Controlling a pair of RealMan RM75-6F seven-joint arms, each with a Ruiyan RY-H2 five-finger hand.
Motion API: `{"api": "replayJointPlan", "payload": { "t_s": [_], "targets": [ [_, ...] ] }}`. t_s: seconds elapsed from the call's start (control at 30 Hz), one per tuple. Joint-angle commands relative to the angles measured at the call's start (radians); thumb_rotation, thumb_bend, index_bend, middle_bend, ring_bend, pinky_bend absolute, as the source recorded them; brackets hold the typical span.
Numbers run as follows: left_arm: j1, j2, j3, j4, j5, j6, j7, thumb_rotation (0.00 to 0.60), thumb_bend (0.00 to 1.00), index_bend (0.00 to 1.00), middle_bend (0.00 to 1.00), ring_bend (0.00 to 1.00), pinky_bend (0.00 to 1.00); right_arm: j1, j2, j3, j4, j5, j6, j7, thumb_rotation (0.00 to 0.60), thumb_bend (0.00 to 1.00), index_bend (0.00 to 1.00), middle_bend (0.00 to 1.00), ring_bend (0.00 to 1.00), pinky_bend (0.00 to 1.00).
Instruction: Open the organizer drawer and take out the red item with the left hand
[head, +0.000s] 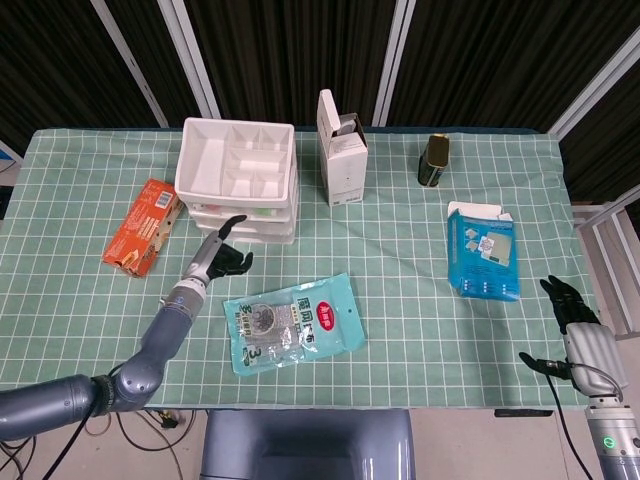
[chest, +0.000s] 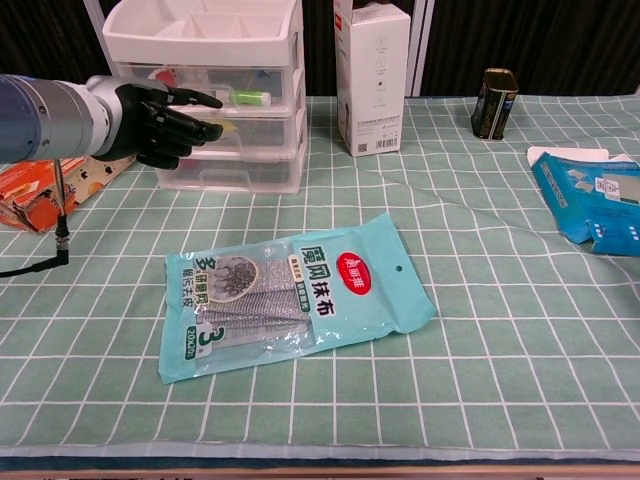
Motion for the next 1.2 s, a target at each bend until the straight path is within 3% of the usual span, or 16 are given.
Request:
{"api": "replayJointPlan", "payload": {
  "t_s": [0.03,0.87,1.2],
  "targets": [
    [-0.011,-0.003,-0.002,0.007,-0.007,-0.005,-0.009,0.600,0.48,0.10,0.98,0.94,1.00,0.000,0.001,0.000,-0.001,0.002,-0.002,0.001,0.600,0.00,0.00,0.00,0.00,0.21],
    [-0.065,-0.036,0.006,0.079,-0.017,-0.025,-0.068,0.600,0.48,0.12,0.98,0.94,1.00,0.000,0.006,0.001,-0.014,0.011,-0.011,0.011,0.600,0.00,0.00,0.00,0.00,0.21],
    [-0.069,-0.037,0.018,0.107,0.024,-0.074,-0.101,0.600,0.48,0.18,0.99,0.94,1.00,0.000,0.006,0.002,-0.015,0.014,-0.013,0.011,0.600,0.00,0.00,0.00,0.00,0.22]
  ]
}}
